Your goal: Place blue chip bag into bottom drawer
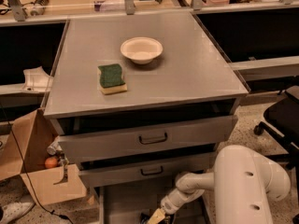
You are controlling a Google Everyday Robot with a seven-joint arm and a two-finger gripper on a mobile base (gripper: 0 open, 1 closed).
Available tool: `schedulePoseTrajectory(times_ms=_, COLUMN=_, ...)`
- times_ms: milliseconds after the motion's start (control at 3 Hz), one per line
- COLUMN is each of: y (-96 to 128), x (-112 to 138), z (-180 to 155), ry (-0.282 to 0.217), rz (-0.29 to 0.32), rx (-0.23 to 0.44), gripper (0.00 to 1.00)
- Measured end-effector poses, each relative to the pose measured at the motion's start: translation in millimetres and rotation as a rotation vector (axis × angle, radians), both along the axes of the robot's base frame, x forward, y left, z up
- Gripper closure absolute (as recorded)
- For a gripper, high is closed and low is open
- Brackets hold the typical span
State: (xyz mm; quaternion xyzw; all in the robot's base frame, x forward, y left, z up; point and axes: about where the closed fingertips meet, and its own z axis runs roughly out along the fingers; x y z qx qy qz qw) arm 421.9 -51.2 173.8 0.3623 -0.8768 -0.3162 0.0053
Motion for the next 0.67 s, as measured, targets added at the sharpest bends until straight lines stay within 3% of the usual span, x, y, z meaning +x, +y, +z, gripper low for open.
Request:
schedulePoseTrajectory(times_ms=333, y=0.0, x=0.0, z=0.0, ry=0.000, rz=0.000, rx=0.000, gripper=0.00)
schedulePoseTrajectory(times_ms=667, y=0.0, x=0.0, z=0.0, ry=0.000, rz=0.000, rx=0.000, gripper=0.00)
